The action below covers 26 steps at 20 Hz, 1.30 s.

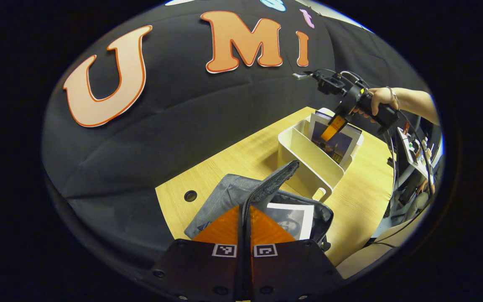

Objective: Open the schoolbag, grab two books from the bookshelf and put them into the schoolbag.

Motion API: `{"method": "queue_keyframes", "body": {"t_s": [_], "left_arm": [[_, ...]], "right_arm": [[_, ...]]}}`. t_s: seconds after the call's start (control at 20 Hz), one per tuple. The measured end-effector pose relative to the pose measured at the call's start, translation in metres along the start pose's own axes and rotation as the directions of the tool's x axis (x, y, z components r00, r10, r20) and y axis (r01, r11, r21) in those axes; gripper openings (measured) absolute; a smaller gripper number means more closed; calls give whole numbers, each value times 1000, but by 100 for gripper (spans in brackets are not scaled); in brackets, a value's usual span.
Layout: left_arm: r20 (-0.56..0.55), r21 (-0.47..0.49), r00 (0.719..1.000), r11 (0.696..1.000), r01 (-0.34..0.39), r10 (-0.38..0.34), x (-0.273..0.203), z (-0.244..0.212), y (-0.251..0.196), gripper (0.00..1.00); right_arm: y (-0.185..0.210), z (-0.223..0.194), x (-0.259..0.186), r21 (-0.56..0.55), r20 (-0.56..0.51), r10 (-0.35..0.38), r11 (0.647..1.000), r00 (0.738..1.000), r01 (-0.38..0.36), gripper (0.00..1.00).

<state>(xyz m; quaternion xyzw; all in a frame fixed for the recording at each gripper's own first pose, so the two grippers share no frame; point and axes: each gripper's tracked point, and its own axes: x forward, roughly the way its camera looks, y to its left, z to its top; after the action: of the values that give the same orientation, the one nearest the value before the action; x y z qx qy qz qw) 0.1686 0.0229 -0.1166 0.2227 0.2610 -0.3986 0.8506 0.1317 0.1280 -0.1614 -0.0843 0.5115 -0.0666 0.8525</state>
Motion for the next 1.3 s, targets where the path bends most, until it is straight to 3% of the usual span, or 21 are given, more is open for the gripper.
{"method": "queue_keyframes", "body": {"t_s": [0.05,0.35,0.65,0.75,1.05,1.3], "left_arm": [[2,0,1000,1000,3,-3,0,0,-1,1],[11,15,1000,1000,28,-28,2,4,-2,1],[13,79,996,993,85,-86,5,11,-11,1],[10,102,994,989,105,-107,5,12,-15,1],[19,166,990,977,133,-138,2,17,-14,1],[4,191,989,971,142,-145,-1,20,-6,1]], "right_arm": [[1,1,-15,2,7,12,1000,1000,-12,39],[-18,16,-120,-17,163,-55,998,985,59,39],[-8,6,-214,94,336,-17,995,942,-16,38],[12,-15,-233,127,361,50,987,931,-102,38],[61,-79,-236,233,381,219,917,898,-323,37],[86,-125,-177,388,381,324,794,866,-468,38]]}}
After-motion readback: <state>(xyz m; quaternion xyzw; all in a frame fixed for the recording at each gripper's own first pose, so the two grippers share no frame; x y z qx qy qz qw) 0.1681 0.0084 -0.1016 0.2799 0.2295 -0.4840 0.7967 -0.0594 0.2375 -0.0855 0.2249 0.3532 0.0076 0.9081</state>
